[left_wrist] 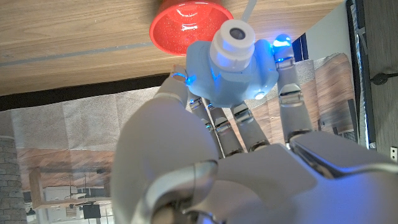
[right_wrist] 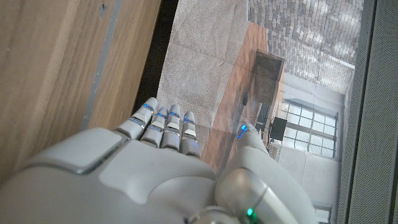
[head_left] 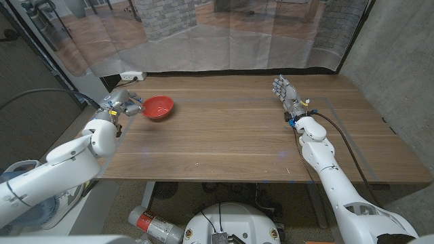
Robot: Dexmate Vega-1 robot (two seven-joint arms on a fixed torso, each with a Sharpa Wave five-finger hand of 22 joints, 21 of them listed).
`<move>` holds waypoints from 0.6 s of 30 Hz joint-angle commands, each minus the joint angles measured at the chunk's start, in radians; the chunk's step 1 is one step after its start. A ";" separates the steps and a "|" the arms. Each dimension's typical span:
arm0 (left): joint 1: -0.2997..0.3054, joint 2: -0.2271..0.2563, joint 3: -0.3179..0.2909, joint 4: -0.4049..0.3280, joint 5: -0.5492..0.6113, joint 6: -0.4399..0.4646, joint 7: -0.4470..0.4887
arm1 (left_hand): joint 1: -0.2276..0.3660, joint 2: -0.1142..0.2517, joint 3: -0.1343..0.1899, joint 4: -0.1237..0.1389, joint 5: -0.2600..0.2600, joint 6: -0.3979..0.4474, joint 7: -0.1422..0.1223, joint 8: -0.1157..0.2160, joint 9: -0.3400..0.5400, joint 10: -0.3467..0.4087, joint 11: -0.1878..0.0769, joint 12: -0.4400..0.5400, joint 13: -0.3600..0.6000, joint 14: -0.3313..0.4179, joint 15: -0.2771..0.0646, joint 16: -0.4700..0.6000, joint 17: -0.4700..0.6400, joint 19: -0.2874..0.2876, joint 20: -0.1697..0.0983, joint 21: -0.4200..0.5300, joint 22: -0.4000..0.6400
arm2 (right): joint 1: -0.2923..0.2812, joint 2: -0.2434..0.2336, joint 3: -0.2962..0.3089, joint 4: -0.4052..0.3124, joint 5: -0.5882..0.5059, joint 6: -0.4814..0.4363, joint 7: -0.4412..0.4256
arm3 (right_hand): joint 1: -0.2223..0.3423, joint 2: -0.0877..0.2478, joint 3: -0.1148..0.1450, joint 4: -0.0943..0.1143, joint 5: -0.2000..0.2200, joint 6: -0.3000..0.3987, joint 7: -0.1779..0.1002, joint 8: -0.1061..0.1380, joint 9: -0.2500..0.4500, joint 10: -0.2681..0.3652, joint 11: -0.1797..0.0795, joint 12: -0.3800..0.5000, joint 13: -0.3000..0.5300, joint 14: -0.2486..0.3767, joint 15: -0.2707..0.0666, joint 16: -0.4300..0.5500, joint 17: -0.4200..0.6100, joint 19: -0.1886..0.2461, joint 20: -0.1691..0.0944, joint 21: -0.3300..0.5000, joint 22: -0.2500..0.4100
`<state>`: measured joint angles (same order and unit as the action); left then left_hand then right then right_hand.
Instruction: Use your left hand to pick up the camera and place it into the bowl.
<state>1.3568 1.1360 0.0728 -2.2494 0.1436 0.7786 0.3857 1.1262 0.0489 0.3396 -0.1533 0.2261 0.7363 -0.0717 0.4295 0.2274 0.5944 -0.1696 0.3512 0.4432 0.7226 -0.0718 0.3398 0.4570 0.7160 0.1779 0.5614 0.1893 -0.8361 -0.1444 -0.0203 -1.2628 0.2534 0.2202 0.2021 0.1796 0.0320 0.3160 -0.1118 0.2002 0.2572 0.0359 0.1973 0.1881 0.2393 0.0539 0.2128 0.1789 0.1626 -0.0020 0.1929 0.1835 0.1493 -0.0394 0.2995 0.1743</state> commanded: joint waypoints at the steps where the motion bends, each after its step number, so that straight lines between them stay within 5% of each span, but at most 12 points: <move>1: -0.144 0.031 0.108 0.055 -0.028 -0.005 -0.002 | 0.072 0.072 0.089 0.015 0.007 0.010 -0.003 0.008 0.003 0.011 -0.002 -0.004 0.005 0.010 -0.053 -0.002 0.004 0.131 -0.181 0.008 0.003 | 0.005 0.003 -0.002 0.000 -0.004 0.002 -0.007 | 0.004 0.006 0.003 -0.004 0.001 0.009 -0.001 -0.001 0.002 0.010 -0.002 -0.001 0.006 0.013 -0.001 -0.002 0.002 0.009 0.001 -0.004 0.006; 18: -0.289 0.042 0.223 0.114 -0.034 -0.037 -0.018 | 0.073 0.071 0.098 0.013 0.009 0.021 -0.007 0.013 0.002 0.020 -0.009 -0.009 0.013 0.016 -0.064 -0.007 0.011 0.129 -0.188 0.017 0.003 | -0.010 0.001 0.002 -0.018 -0.001 -0.003 -0.012 | 0.005 0.007 0.003 -0.005 0.001 0.009 0.000 -0.001 0.002 0.011 0.001 -0.001 0.006 0.013 0.000 -0.002 0.002 0.011 0.001 -0.010 0.006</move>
<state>1.1583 1.1712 0.2245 -2.1749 0.1160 0.7679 0.3798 1.1262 0.0489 0.3396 -0.1533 0.2299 0.7488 -0.0770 0.4366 0.2276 0.6052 -0.1804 0.3427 0.4524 0.7276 -0.0774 0.3381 0.4623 0.7160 0.1780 0.5711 0.1892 -0.8346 -0.1421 -0.0208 -1.2676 0.2497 0.2212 0.1930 0.1796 0.0320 0.3160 -0.1118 0.2002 0.2572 0.0359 0.1973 0.1882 0.2393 0.0539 0.2128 0.1789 0.1627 -0.0020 0.1929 0.1835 0.1492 -0.0393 0.2919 0.1795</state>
